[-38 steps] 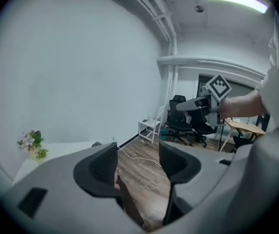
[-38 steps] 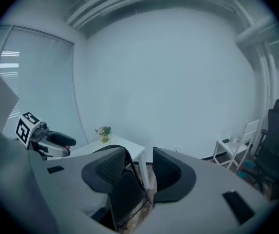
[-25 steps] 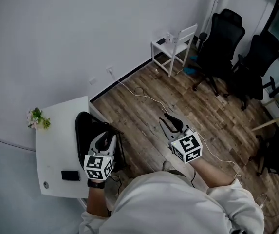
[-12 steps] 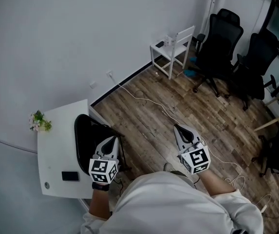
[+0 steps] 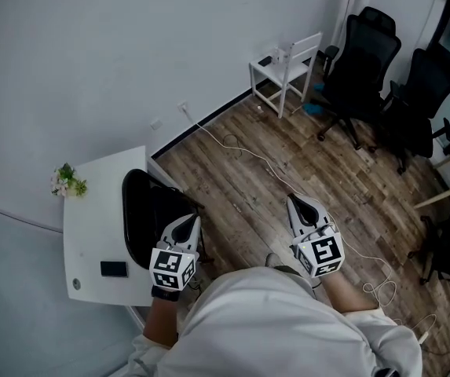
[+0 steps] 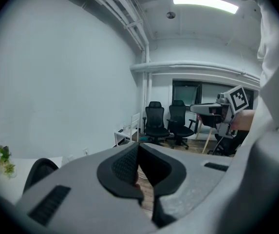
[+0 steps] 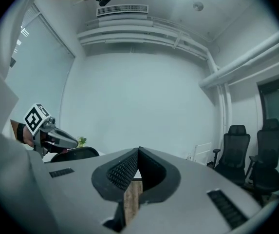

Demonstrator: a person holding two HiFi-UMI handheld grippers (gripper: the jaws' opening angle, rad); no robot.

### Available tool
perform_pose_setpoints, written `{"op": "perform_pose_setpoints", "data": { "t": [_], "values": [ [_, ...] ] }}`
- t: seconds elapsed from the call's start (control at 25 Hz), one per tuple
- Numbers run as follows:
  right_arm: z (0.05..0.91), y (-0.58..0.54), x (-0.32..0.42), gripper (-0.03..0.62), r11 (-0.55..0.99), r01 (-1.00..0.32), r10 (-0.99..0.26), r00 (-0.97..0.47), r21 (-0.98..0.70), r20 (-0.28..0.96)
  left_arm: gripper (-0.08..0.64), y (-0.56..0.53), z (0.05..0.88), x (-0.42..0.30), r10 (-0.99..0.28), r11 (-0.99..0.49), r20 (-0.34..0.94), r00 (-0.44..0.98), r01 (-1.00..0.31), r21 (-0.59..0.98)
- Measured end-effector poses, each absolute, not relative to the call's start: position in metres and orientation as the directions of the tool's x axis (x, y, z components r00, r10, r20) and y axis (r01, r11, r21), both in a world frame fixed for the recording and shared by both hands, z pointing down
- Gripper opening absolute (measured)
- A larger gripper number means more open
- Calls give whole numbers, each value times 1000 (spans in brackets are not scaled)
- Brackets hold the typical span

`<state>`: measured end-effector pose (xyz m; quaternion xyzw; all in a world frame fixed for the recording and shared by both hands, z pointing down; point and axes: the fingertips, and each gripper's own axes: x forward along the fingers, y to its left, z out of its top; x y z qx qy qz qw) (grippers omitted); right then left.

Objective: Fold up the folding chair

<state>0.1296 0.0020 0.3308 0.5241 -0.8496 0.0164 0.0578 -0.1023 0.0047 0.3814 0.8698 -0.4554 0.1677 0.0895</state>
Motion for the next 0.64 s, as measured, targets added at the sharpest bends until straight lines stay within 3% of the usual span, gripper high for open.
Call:
{"op": "perform_pose_setpoints", "data": {
  "t": [0.64],
  "values": [
    [332, 7, 133, 14, 449, -891, -890, -442, 58, 109, 8, 10, 384, -108, -766, -557, 384, 516, -830, 5]
  ]
}}
